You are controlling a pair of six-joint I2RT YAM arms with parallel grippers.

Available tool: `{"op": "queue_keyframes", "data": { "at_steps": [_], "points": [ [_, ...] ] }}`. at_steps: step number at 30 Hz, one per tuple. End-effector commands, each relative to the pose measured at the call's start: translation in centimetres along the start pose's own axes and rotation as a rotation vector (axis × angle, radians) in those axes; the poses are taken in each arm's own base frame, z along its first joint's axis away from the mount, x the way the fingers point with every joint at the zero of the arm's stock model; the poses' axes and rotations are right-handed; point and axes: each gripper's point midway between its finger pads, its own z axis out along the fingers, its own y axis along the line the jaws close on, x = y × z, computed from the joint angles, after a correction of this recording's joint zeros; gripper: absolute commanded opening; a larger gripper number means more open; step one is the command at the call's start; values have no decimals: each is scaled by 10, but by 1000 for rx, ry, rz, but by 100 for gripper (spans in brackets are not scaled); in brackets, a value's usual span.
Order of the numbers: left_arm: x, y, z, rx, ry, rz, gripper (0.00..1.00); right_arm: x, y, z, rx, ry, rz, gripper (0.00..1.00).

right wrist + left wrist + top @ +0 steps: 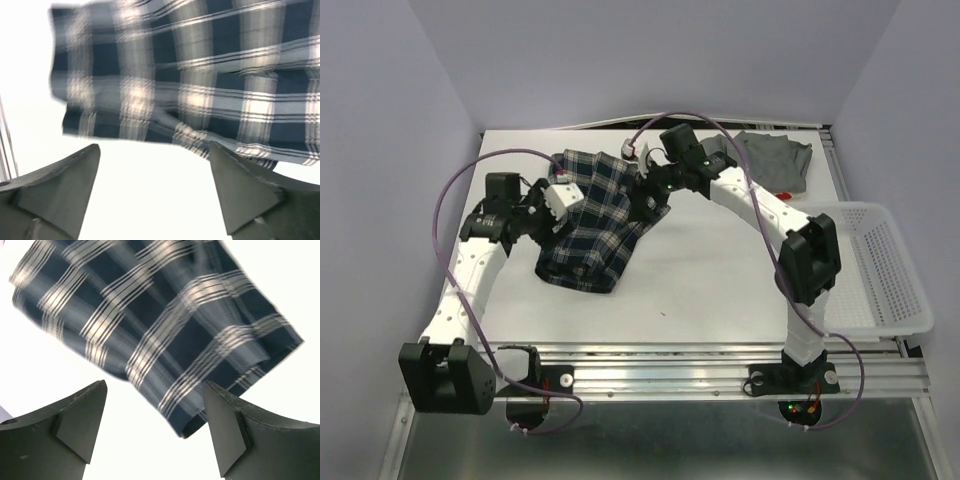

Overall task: Fold and stack the skirts
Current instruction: Fold the skirt

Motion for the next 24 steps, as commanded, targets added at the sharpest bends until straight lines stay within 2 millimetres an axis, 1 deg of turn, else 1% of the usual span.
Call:
{"op": "queue_keyframes", "data": {
  "at_steps": [1, 3, 4, 5, 7, 8, 9, 11, 12, 13, 14, 15, 16, 17, 18, 19, 20, 21, 22, 23, 24],
  "points": [
    [9, 27, -14, 2, -67, -237, 89, 13, 43, -2, -101, 18, -302, 96],
    [12, 26, -15, 39, -77, -292, 89, 26, 52, 2, -113, 51, -374, 97],
    [18, 26, -11, 49, -67, -311, 88, 26, 54, 5, -115, 50, -437, 98],
    [22, 26, -9, 45, -56, -318, 88, 25, 65, 10, -134, 47, -474, 97],
    [31, 24, -3, 41, -42, -330, 87, 21, 76, 21, -159, 35, -526, 97],
    [34, 23, -1, 41, -36, -332, 87, 15, 82, 24, -165, 24, -559, 97],
    [40, 22, 2, 36, -19, -331, 87, 15, 92, 35, -182, 31, -588, 97],
    [50, 22, 7, 35, 11, -343, 86, 13, 96, 48, -162, 29, -592, 91],
    [58, 22, 10, 33, 44, -361, 84, 6, 93, 57, -135, 23, -582, 84],
    [61, 22, 10, 26, 56, -364, 83, 4, 97, 62, -137, 24, -564, 84],
    [66, 21, 12, 27, 73, -390, 82, 0, 96, 66, -128, 20, -535, 79],
    [74, 23, 11, 11, 86, -409, 82, 3, 93, 71, -119, 31, -496, 79],
    [82, 18, 13, 13, 101, -426, 82, 1, 92, 72, -112, 33, -480, 79],
    [87, 18, 10, -4, 116, -418, 81, -1, 90, 72, -99, 35, -463, 79],
    [95, 12, 10, -4, 136, -415, 81, 1, 83, 72, -52, 49, -413, 79],
    [100, 10, 9, -3, 151, -386, 80, 4, 79, 71, -22, 62, -386, 79],
    [102, 5, 9, 14, 156, -365, 80, 8, 66, 69, 30, 80, -344, 78],
    [108, -7, 8, 56, 176, -350, 80, 11, 61, 65, 48, 81, -251, 78],
    [108, -12, 7, 76, 174, -327, 80, 14, 44, 57, 73, 78, -180, 77],
    [109, -17, 7, 96, 171, -308, 81, 16, 37, 53, 81, 75, -118, 75],
    [111, -20, 7, 105, 175, -285, 81, 17, 32, 48, 91, 68, -21, 72]
  ]
}}
